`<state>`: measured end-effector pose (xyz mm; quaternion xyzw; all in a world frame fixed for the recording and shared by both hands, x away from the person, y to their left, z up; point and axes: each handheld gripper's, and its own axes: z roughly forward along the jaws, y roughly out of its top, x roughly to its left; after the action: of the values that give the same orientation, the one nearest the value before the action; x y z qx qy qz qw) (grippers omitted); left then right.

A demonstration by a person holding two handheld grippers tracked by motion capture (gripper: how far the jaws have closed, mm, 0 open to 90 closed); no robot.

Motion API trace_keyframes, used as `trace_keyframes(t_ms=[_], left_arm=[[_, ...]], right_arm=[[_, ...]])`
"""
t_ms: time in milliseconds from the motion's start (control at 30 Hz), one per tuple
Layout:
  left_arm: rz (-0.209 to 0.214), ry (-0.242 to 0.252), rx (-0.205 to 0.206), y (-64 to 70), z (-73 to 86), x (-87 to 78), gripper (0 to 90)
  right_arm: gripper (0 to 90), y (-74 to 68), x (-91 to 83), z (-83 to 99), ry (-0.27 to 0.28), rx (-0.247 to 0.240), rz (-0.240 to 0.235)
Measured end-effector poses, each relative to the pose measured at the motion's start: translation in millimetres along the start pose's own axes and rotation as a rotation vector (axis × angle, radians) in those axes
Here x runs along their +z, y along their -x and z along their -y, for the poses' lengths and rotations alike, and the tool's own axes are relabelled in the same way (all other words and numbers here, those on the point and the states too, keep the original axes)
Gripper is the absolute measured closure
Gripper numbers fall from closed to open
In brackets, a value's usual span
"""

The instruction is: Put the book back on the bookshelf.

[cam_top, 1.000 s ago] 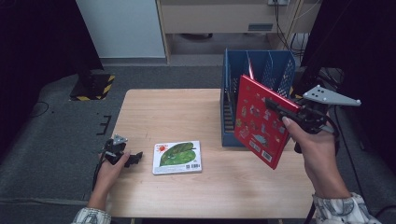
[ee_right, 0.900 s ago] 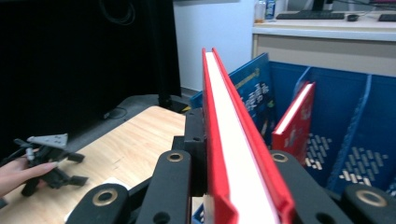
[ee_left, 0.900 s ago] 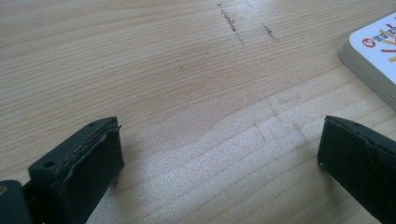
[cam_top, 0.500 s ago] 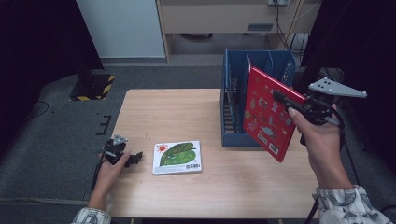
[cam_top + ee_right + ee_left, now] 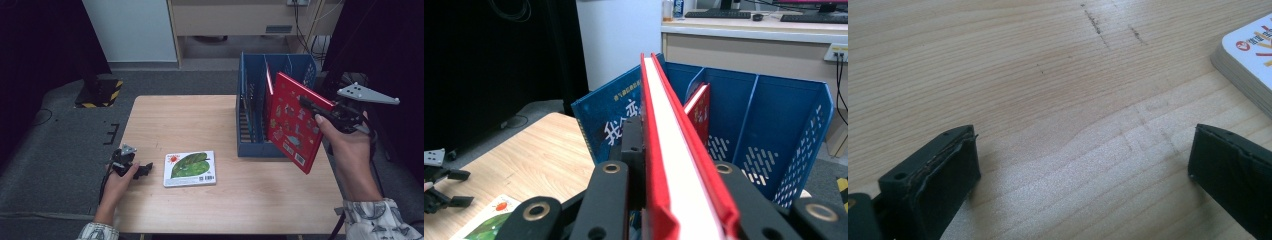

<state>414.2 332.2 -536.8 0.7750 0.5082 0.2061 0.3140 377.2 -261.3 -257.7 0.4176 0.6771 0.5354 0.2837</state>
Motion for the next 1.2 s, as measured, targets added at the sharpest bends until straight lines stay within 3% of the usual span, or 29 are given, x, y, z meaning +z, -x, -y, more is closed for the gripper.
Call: trace_keyframes(t_ms=[633,833,1200], left_arm=[[-0.001,-0.002,0.002,0.5,0.0,-0.1,0.0],[-0.001,-0.002,0.002,0.8,0.1,-0.2,0.0],[-0.001,0.004,-0.004,1.5,0.1,0.2,0.0]], right_arm=[[79.0,11.8,7.7,-2.6,-0.01,0.006,0.061],[79.0,12.9,17.5,-4.2,-0.029,-0.015,0.087],[79.0,19.2,32.0,-17.2,-0.02,-0.012,0.129]])
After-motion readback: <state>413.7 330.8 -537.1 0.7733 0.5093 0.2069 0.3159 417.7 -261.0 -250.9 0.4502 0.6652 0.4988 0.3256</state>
